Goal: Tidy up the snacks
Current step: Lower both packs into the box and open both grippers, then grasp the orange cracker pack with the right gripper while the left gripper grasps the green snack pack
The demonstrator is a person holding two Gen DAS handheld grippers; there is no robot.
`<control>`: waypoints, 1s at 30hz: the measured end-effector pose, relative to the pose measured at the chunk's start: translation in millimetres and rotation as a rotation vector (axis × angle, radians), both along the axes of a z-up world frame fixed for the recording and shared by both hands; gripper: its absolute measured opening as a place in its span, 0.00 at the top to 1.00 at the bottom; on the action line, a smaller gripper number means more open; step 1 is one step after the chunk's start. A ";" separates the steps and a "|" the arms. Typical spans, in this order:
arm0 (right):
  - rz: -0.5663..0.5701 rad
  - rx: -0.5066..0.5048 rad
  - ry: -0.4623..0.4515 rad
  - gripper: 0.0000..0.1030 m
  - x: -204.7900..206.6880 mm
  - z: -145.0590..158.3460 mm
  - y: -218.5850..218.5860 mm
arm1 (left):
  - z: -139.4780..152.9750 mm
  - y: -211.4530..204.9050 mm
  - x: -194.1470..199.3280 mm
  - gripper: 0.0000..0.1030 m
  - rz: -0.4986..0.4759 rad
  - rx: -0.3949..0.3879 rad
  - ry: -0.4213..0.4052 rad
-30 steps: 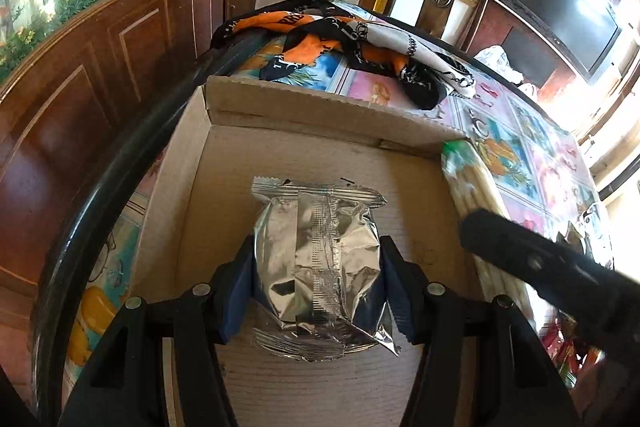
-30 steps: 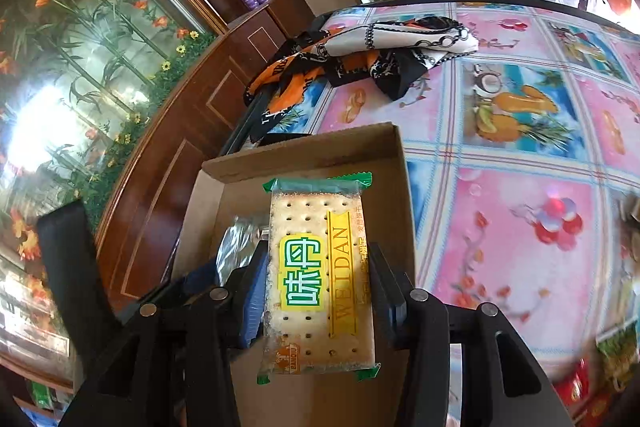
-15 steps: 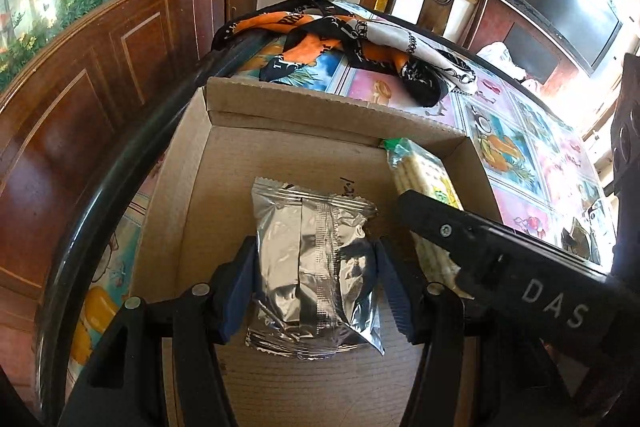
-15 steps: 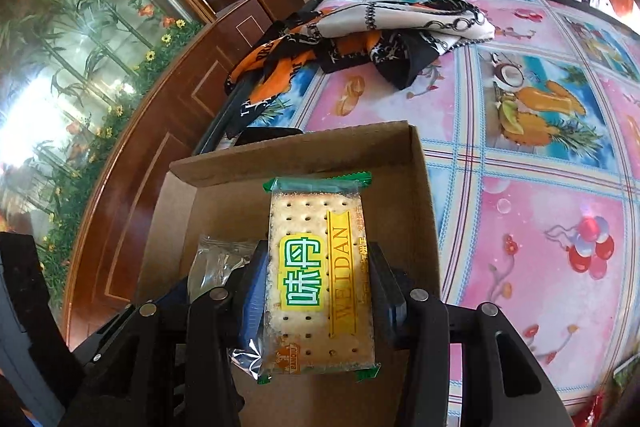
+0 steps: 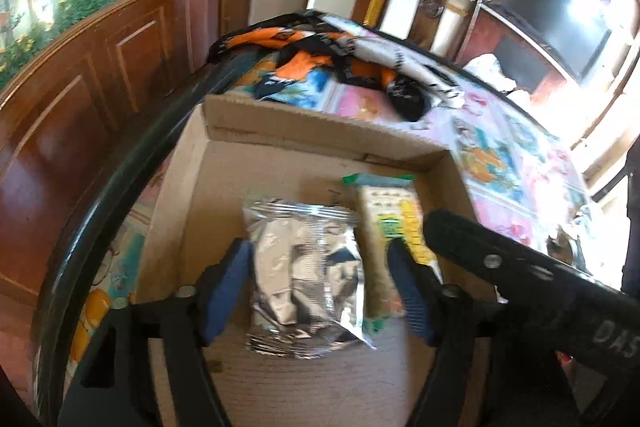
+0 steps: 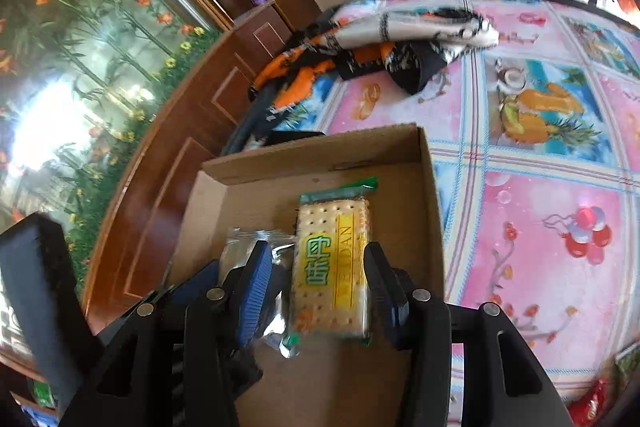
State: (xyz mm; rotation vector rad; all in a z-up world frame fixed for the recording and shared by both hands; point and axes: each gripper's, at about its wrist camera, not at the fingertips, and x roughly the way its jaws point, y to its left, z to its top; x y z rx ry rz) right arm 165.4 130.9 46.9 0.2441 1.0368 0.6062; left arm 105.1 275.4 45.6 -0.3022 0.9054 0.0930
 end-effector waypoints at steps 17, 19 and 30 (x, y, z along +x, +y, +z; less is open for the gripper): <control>-0.105 0.051 -0.220 0.33 -93.0 36.2 -156.7 | 23.8 -20.4 -13.8 0.21 -0.075 0.000 -0.129; -0.133 0.053 -0.246 0.33 -104.8 34.6 -181.8 | 26.2 -27.5 -16.4 0.21 -0.093 0.018 -0.141; -0.302 0.068 -0.223 0.32 -118.7 14.8 -310.3 | 45.0 -81.5 -38.6 0.21 -0.253 0.093 -0.244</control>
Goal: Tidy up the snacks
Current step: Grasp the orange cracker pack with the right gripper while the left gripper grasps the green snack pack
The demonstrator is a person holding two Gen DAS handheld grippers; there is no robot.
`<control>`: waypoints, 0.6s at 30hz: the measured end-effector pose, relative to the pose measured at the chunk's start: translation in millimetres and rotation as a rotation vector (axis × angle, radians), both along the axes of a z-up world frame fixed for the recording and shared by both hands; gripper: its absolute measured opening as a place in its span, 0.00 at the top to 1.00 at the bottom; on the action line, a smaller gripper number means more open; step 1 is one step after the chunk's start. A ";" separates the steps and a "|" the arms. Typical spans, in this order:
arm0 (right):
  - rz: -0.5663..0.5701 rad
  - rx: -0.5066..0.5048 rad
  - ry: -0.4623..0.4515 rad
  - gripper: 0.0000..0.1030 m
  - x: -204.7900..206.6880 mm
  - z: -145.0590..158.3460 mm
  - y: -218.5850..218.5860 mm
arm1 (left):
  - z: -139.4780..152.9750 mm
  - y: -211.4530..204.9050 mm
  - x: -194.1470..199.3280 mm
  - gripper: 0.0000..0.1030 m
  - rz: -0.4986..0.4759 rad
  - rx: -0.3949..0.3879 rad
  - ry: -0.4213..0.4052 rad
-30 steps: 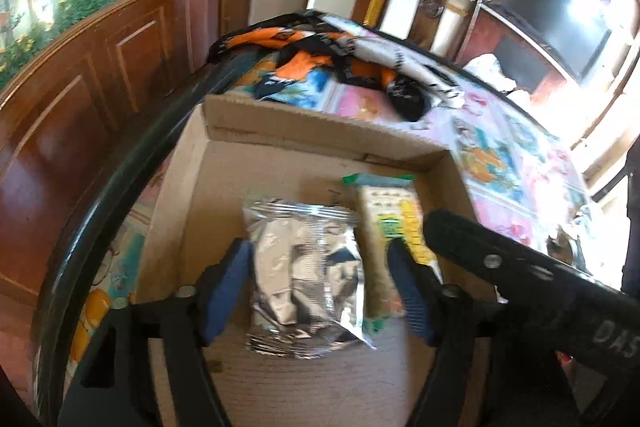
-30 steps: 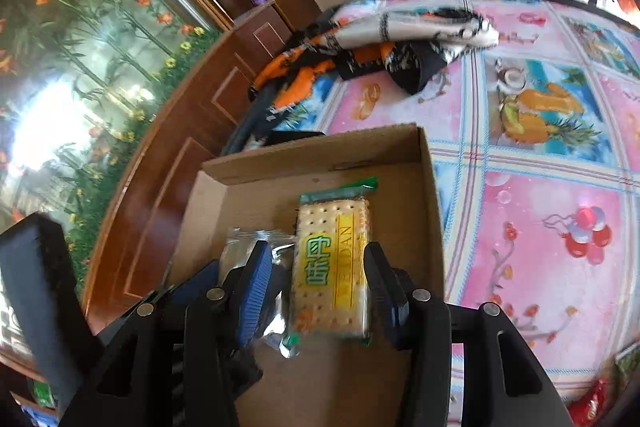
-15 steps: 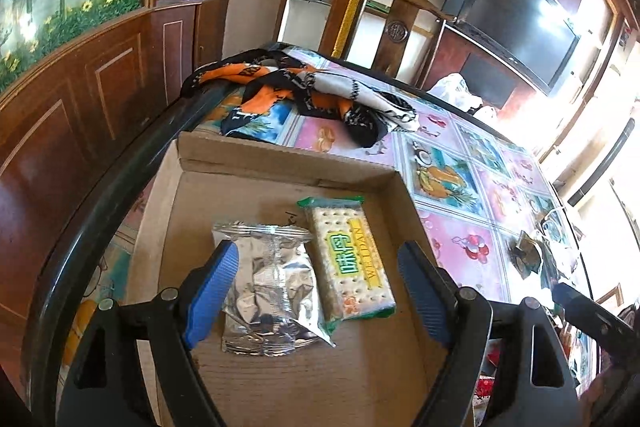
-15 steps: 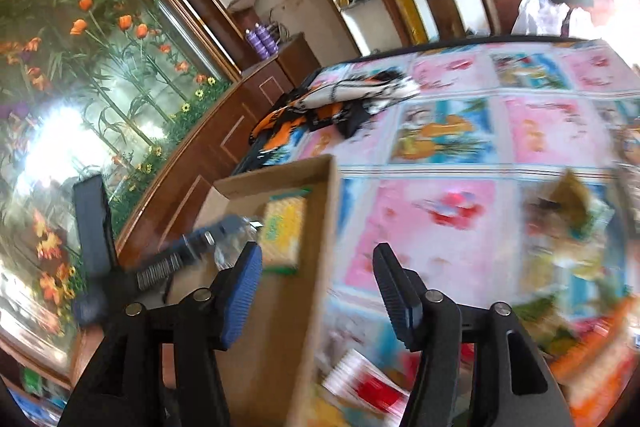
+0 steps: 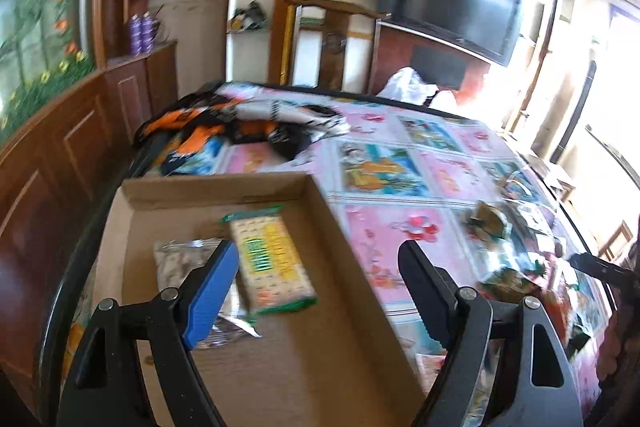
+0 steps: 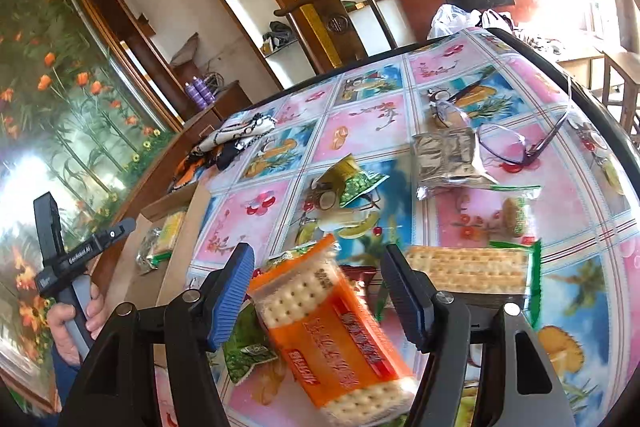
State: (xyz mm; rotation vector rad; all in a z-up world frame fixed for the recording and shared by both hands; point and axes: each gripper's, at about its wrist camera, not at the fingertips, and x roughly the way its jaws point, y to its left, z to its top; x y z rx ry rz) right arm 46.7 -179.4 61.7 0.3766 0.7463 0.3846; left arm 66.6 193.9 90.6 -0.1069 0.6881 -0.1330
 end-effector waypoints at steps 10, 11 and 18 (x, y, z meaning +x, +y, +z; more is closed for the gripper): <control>0.094 -0.089 -0.028 0.28 -14.6 4.8 12.5 | -10.1 -85.8 -32.1 0.21 -0.240 -0.103 0.066; 0.092 -0.094 -0.032 0.28 -16.9 4.2 11.8 | -12.3 -97.4 -35.1 0.21 -0.279 -0.097 0.076; 0.036 -0.029 -0.007 0.27 -16.1 1.3 -5.2 | -37.0 -172.7 -53.0 0.21 -0.440 0.088 0.126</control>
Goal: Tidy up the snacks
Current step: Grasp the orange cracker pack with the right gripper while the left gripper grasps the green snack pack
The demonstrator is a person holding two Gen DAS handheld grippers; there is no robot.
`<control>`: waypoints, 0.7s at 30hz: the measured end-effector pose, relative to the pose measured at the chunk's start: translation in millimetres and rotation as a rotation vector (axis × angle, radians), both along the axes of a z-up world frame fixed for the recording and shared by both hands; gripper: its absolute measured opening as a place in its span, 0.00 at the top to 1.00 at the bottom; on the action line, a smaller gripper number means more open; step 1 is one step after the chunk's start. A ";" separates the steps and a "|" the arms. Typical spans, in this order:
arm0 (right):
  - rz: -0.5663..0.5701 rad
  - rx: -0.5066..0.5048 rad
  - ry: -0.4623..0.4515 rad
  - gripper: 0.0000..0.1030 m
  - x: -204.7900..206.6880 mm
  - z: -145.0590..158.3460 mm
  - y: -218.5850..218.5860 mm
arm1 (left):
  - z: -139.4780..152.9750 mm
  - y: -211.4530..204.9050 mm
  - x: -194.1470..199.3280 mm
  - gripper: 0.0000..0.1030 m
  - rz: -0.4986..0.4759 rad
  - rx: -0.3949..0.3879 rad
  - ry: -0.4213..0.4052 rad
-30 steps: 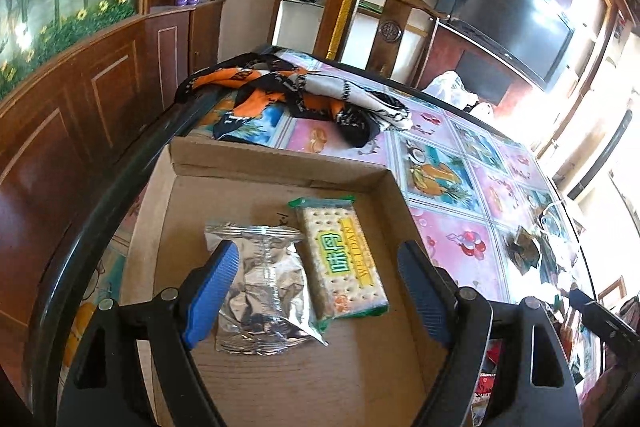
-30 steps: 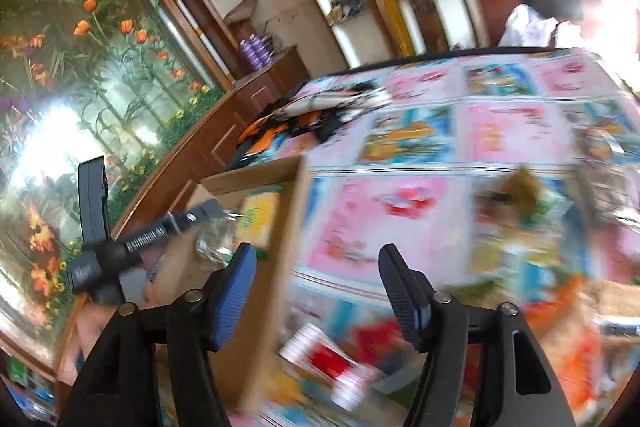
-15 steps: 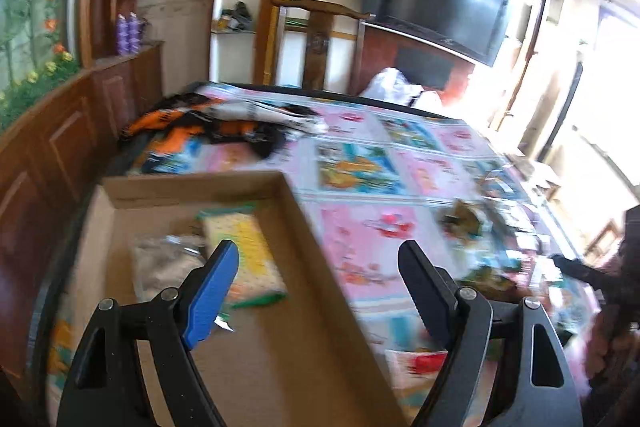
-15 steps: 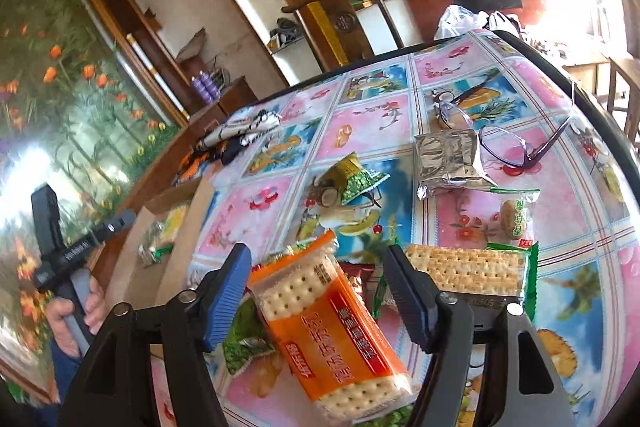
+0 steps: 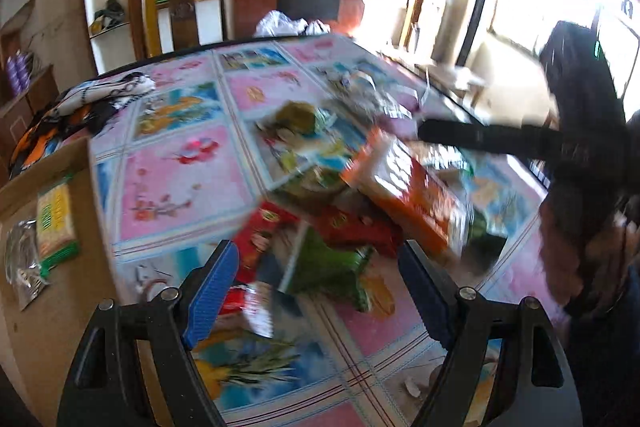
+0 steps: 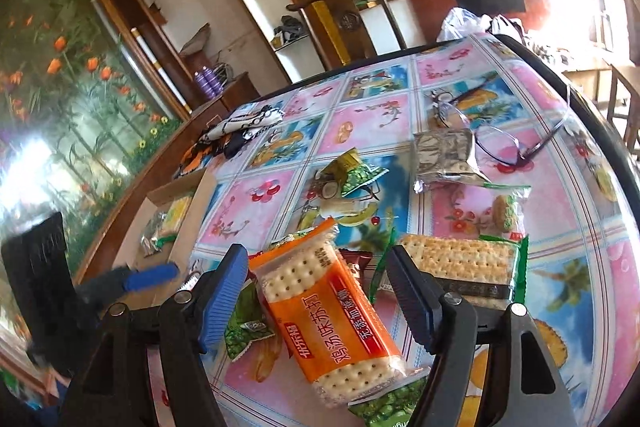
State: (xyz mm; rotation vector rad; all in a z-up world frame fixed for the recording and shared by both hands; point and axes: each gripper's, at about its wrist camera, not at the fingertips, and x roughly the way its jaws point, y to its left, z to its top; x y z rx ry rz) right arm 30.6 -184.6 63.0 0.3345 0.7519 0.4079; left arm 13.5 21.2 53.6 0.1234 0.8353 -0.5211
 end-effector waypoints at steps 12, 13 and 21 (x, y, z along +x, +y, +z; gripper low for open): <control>0.007 0.025 0.021 0.26 0.2 -0.2 -0.4 | -38.3 -28.1 17.6 0.52 0.016 0.155 0.062; 0.008 0.026 0.022 0.26 0.0 -0.3 -0.7 | -38.9 -30.5 16.0 0.54 0.014 0.173 0.045; 0.061 -0.038 0.049 0.20 -2.0 -3.7 7.8 | -35.9 -17.7 19.5 0.62 0.041 0.103 0.074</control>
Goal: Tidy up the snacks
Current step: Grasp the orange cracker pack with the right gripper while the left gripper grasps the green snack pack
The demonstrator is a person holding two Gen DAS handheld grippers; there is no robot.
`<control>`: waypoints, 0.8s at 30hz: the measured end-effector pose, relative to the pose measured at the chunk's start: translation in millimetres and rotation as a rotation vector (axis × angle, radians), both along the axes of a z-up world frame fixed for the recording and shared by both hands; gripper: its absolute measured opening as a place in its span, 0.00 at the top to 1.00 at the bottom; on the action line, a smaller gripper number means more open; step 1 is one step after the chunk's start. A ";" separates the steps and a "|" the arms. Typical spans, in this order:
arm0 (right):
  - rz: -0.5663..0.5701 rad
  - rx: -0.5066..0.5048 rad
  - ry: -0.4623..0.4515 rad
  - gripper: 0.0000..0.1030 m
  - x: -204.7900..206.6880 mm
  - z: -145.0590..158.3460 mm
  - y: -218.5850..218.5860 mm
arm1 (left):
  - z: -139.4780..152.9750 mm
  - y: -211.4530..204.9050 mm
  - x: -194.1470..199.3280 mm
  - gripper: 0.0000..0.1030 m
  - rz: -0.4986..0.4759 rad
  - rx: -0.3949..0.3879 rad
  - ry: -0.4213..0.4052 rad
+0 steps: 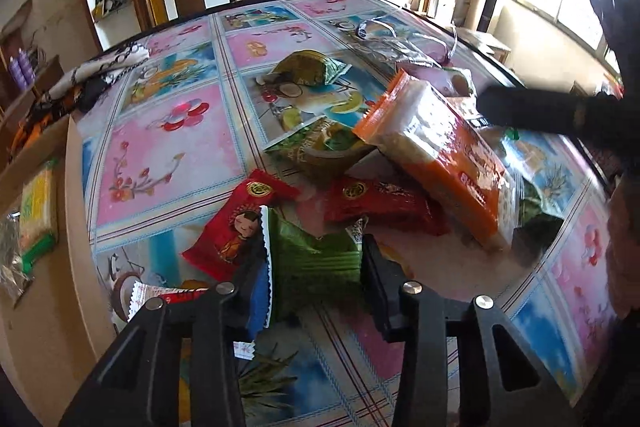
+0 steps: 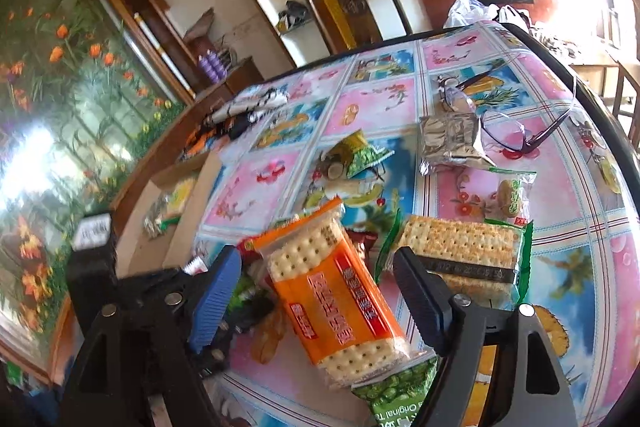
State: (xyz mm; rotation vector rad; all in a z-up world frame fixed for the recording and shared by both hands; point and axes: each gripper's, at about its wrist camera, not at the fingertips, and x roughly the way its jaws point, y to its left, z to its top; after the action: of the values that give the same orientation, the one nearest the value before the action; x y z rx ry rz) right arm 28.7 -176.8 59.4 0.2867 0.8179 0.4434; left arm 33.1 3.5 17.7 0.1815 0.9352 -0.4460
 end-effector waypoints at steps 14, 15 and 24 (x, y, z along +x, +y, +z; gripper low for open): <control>0.098 -0.292 0.048 0.24 -2.7 -27.9 39.6 | 5.5 6.3 -2.6 0.62 0.005 -0.041 -0.002; 0.100 -0.281 0.046 0.36 -3.0 -27.6 38.1 | 5.8 6.3 -3.0 0.62 0.005 -0.043 -0.004; 0.043 -0.195 0.014 0.44 -2.7 -16.6 24.4 | 10.5 7.6 -3.6 0.62 0.006 -0.065 -0.017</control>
State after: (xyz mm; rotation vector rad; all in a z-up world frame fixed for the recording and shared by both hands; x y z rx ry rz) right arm 26.0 -152.4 42.8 0.0913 0.8754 0.3985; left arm 29.4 11.1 28.2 0.1232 0.9027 -0.4676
